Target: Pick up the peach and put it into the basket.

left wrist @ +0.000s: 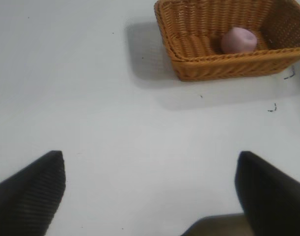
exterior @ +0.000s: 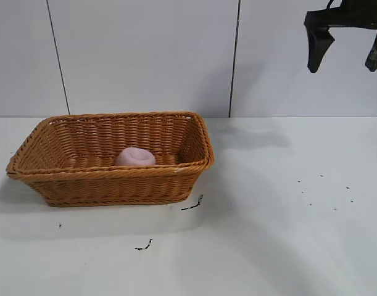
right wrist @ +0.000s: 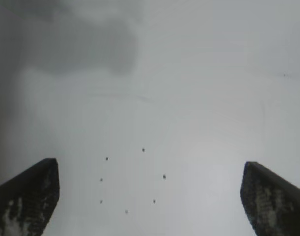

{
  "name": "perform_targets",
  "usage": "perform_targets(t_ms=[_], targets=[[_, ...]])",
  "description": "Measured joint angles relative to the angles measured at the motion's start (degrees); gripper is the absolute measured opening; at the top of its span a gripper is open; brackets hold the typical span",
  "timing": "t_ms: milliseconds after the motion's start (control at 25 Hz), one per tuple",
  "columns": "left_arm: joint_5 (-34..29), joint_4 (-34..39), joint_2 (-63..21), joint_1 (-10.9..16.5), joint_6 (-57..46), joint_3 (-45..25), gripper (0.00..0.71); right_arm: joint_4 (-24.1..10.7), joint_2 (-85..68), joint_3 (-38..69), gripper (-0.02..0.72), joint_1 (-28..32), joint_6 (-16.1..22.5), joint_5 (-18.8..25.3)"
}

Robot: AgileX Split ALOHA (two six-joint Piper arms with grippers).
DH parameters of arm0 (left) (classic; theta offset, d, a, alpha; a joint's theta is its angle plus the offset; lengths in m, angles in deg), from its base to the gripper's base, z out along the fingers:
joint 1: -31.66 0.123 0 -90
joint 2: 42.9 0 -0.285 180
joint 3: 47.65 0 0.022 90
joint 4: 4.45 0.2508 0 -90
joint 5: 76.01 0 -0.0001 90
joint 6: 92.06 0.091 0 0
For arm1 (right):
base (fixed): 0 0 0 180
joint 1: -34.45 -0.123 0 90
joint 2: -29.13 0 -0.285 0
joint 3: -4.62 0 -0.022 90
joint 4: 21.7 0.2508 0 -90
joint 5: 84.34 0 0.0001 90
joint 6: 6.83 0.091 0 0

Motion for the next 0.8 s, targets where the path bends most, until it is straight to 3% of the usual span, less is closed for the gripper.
perform_targets(t_ms=[480, 720, 800], targets=[[0.0, 0.0, 0.0, 0.0, 0.0, 0.0, 0.692, -0.36, -44.6, 36.6, 0.689, 0.1, 0.26, -0.67], [0.0, 0.0, 0.0, 0.0, 0.0, 0.0, 0.692, -0.36, -69.63, 49.98, 0.689, 0.1, 1.72, -10.5], [0.0, 0.0, 0.0, 0.0, 0.0, 0.0, 0.692, -0.36, -77.09, 53.08, 0.689, 0.1, 1.72, -11.81]])
